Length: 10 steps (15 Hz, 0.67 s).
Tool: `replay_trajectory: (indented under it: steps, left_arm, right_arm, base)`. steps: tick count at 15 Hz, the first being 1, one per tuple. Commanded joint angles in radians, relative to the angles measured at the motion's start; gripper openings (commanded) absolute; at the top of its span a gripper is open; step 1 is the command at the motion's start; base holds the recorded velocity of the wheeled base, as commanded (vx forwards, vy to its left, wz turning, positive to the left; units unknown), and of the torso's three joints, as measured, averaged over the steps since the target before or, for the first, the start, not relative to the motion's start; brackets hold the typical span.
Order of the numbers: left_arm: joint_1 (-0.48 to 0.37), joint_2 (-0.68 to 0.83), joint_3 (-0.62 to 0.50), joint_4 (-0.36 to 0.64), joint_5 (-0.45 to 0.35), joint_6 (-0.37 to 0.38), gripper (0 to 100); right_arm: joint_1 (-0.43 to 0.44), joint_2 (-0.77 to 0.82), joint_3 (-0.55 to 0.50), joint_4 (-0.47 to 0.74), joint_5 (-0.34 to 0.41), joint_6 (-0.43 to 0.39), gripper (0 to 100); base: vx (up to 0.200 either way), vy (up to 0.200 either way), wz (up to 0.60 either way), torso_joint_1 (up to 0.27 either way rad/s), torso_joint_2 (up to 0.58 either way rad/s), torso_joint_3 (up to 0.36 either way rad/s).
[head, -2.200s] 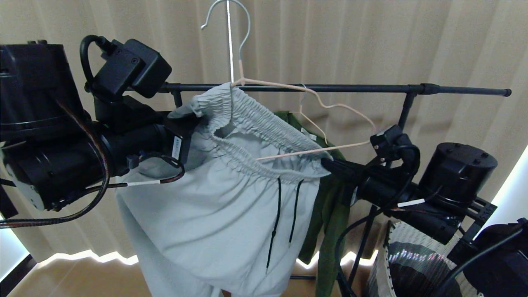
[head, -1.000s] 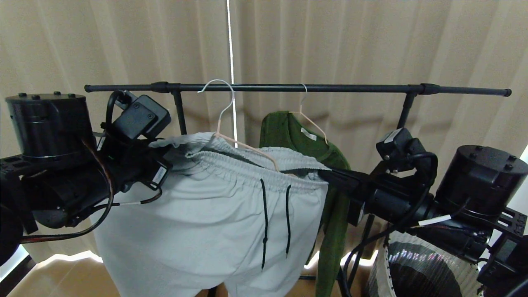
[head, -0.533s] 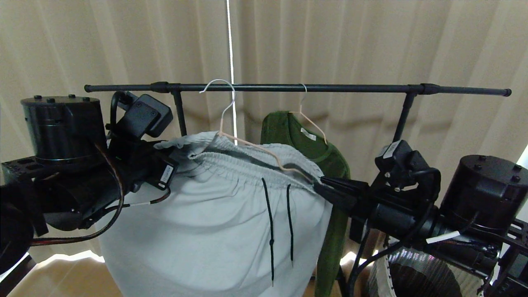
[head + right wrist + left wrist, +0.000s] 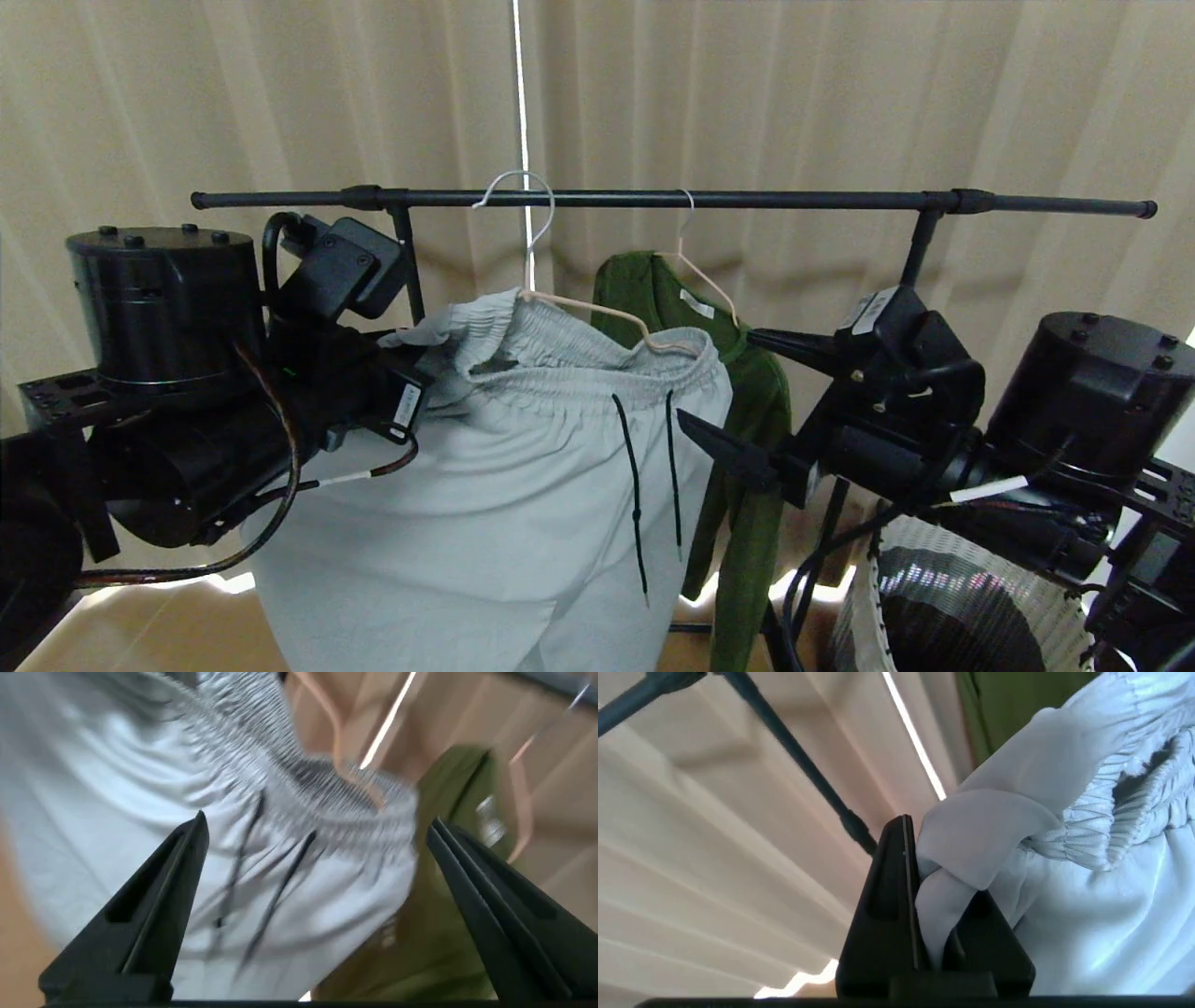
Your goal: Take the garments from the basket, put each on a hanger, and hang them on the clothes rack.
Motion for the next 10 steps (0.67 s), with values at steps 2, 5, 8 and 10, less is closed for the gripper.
replay_trajectory:
  steps: [2,5,8,10]
  left_arm:
    - [-0.025,-0.02,0.043,-0.06,-0.006,0.006,0]
    - [-0.032,-0.039,0.073,-0.112,-0.039,0.015,0]
    - [-0.034,-0.069,0.099,-0.112,-0.078,0.035,0]
    - [-0.032,-0.074,0.105,-0.112,-0.079,0.041,0]
  right_arm:
    - [-0.01,0.095,-0.119,0.004,-0.003,-0.045,100]
    - [-0.01,0.125,-0.217,0.084,-0.018,-0.054,100]
    - [-0.015,0.157,-0.293,0.099,-0.047,-0.056,100]
    - [-0.015,0.158,-0.306,0.11,-0.047,-0.056,100]
  base:
    - [0.0,0.0,0.0,0.0,0.0,0.0]
    - [0.0,0.0,0.0,0.0,0.0,0.0]
    - [0.0,0.0,0.0,0.0,0.0,0.0]
    - [0.0,0.0,0.0,0.0,0.0,0.0]
